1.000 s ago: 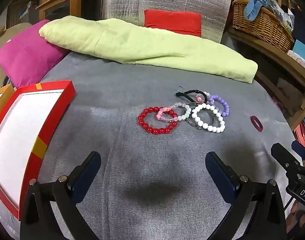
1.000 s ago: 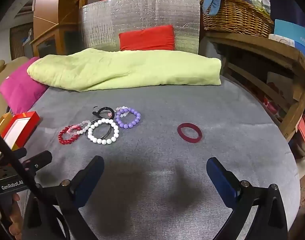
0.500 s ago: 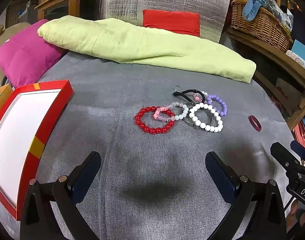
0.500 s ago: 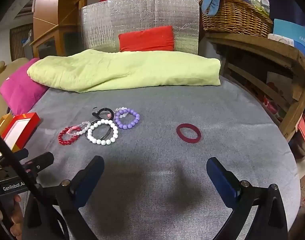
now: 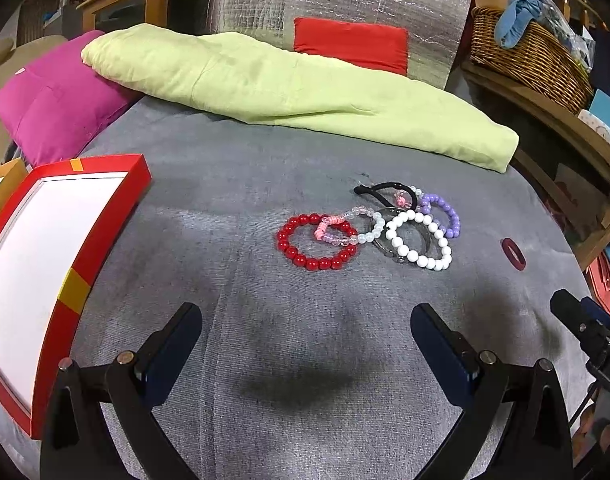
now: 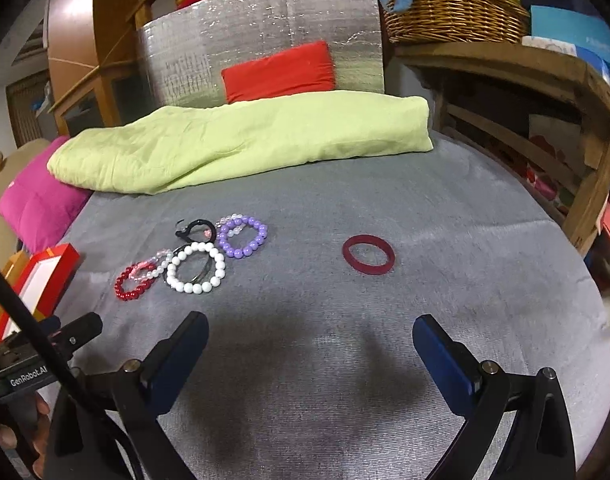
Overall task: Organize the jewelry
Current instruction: 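Move both tools toward the bracelets on the grey bed cover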
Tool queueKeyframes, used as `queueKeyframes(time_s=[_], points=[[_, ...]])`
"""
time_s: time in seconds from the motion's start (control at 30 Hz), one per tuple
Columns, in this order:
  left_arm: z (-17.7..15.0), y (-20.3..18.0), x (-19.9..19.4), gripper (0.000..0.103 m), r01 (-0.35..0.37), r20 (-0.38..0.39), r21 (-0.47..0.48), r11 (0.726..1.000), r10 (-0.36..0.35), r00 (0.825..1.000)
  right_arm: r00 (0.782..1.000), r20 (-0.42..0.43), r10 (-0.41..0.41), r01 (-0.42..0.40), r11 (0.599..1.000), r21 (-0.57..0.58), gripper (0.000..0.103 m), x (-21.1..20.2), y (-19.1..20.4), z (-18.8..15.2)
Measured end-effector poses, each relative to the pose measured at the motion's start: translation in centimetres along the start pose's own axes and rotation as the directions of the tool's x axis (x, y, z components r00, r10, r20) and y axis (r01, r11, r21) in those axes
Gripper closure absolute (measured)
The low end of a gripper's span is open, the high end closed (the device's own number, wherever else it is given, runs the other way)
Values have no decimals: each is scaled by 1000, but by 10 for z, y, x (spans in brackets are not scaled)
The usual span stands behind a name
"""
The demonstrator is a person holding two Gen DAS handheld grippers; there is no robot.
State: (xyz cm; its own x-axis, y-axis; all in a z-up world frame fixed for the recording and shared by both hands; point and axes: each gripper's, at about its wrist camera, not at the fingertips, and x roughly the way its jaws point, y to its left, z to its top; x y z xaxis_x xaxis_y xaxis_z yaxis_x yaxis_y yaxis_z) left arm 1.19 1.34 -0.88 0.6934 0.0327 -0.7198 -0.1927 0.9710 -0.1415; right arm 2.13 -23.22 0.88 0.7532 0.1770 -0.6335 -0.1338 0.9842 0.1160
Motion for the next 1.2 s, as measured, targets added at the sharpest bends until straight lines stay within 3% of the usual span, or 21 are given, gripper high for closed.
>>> queueKeyframes(time_s=[0.23, 0.87, 1.2], points=[[-1, 0, 1, 0, -13, -1, -1, 1000, 13, 1000, 1000, -24, 18, -18, 1000, -4, 10, 4, 3, -1], [0, 2, 1, 0, -15, 4, -11, 1000, 15, 1000, 999, -47, 12, -12, 1000, 2, 10, 9, 1, -2], [2, 6, 2, 0, -21, 3, -23, 1000, 21, 1000, 999, -54, -4, 8, 997, 72, 12, 11, -19, 2]])
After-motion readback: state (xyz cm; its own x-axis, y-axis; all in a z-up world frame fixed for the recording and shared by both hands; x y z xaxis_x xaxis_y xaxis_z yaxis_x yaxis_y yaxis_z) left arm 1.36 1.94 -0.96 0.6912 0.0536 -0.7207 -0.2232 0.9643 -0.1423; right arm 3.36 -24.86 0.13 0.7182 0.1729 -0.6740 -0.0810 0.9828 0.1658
